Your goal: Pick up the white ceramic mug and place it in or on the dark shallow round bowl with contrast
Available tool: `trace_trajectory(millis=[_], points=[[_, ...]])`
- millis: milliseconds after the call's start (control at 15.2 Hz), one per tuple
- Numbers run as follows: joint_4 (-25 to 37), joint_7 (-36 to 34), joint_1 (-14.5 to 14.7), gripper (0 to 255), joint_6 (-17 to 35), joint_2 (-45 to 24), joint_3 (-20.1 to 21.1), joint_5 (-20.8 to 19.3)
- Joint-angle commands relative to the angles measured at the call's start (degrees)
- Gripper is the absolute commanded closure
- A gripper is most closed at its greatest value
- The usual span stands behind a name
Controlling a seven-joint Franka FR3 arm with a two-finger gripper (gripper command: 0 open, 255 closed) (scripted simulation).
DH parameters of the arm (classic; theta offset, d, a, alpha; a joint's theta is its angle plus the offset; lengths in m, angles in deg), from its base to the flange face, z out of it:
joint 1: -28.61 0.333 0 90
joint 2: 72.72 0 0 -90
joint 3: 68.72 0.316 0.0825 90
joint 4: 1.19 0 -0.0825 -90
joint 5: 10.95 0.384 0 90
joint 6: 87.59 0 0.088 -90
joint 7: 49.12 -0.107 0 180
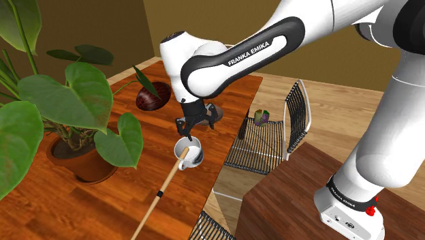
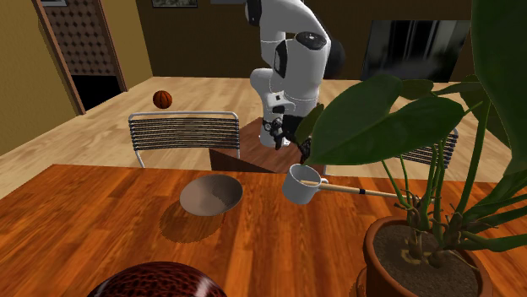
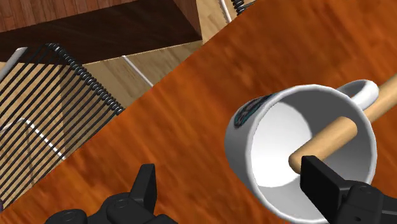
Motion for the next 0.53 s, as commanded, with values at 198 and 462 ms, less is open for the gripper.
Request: trace_trajectory(millis=[198, 462], points=[[1.5, -3.7, 1.6, 0, 1.8, -4.7, -0.1, -2.7], [-0.7, -4.1, 1.5, 0, 4.7, -5.5, -0.4, -3.4]])
